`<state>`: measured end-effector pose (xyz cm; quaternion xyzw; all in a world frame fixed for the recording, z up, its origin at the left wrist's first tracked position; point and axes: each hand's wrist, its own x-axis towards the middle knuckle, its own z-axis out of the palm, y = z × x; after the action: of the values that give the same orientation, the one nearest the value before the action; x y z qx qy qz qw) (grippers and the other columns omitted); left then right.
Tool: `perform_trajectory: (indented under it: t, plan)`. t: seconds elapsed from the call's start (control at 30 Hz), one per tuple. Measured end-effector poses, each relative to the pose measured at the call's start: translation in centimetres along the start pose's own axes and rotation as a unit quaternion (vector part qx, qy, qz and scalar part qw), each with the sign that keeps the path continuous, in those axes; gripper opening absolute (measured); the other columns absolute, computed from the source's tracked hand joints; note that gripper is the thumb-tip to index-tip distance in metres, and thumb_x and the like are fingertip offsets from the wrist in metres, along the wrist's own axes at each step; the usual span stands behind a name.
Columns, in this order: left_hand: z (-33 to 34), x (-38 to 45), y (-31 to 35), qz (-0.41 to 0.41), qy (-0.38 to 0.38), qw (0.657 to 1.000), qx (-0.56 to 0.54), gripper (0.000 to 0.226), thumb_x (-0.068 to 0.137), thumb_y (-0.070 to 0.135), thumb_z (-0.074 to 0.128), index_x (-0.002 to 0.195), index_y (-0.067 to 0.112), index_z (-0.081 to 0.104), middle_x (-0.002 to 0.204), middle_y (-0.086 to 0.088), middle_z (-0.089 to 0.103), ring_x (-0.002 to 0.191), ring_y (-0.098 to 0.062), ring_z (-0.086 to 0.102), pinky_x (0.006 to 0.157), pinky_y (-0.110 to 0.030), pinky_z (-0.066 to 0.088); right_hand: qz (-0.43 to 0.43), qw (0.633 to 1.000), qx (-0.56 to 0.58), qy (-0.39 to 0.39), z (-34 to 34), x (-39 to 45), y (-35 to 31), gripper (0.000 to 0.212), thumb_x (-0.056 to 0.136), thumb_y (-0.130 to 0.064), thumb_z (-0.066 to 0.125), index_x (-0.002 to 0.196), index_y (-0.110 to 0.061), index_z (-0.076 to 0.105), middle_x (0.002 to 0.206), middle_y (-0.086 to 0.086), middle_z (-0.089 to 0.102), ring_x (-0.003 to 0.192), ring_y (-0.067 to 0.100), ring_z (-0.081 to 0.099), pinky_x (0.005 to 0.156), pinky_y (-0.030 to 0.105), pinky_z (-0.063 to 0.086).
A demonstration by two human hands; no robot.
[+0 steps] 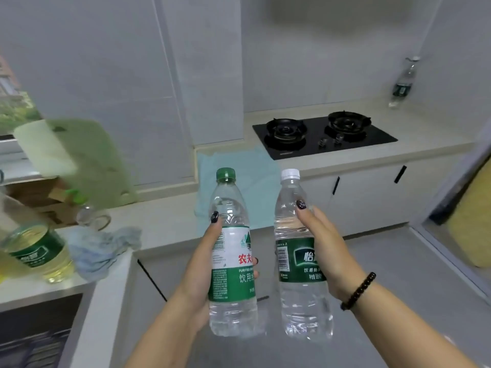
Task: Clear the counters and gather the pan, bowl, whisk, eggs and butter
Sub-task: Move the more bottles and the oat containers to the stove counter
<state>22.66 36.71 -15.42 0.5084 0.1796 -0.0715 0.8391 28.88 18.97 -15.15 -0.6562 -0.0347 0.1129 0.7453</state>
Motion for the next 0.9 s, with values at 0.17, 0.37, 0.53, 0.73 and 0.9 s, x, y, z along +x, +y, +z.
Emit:
perform_trajectory:
  t: [0.17, 0.37, 0.53, 0.73, 0.9]
  plan:
    - [6.6, 6.7, -0.9, -0.012, -0.036, 0.999, 0.013, 0.053, 0.072, 0.059, 0.06, 0.082, 0.01, 0.075, 0.076, -0.022, 0.065, 0.063, -0.03, 0.063, 0.073, -0.038, 0.051, -0.008, 0.999, 0.001, 0.042, -6.7, 4.5, -0.7, 0.041, 0.077, -0.056, 0.056, 0.107, -0.029, 0.063, 0.103, -0.002, 0.073, 0.102, 0.024, 0.066, 0.095, 0.045, 0.048]
    - [16.5, 14.3, -2.0, -0.037, -0.049, 0.998, 0.014, 0.05, 0.075, 0.059, 0.065, 0.081, 0.011, 0.075, 0.077, -0.02, 0.065, 0.063, -0.03, 0.062, 0.083, -0.043, 0.047, -0.009, 0.997, 0.014, 0.078, -16.9, 10.4, -3.4, 0.033, 0.087, -0.044, 0.054, 0.11, -0.023, 0.063, 0.099, 0.001, 0.074, 0.093, 0.021, 0.07, 0.086, 0.04, 0.053]
    - [23.9, 19.6, -2.3, -0.052, -0.059, 0.997, 0.02, 0.059, 0.072, 0.063, 0.061, 0.093, 0.008, 0.07, 0.082, -0.023, 0.066, 0.065, -0.031, 0.063, 0.072, -0.038, 0.052, 0.014, 0.994, 0.047, 0.095, -24.7, 14.8, -6.3, 0.032, 0.093, -0.038, 0.049, 0.113, -0.016, 0.061, 0.092, 0.008, 0.074, 0.075, 0.021, 0.07, 0.063, 0.033, 0.059]
    - [29.4, 26.1, -2.1, -0.072, -0.081, 0.993, 0.037, 0.059, 0.065, 0.065, 0.064, 0.083, 0.009, 0.074, 0.083, -0.025, 0.067, 0.068, -0.032, 0.063, 0.072, -0.037, 0.052, 0.018, 0.99, 0.067, 0.121, -30.7, 20.3, -7.6, 0.035, 0.09, -0.041, 0.052, 0.114, -0.016, 0.061, 0.098, 0.015, 0.071, 0.081, 0.031, 0.068, 0.074, 0.041, 0.054]
    - [32.6, 33.8, -1.2, -0.083, -0.08, 0.991, 0.064, 0.06, 0.07, 0.063, 0.061, 0.088, 0.008, 0.073, 0.083, -0.025, 0.068, 0.069, -0.032, 0.065, 0.071, -0.037, 0.054, 0.028, 0.989, 0.065, 0.132, -34.0, 26.8, -7.7, 0.044, 0.083, -0.046, 0.054, 0.113, -0.013, 0.058, 0.093, 0.017, 0.069, 0.08, 0.034, 0.066, 0.076, 0.045, 0.054]
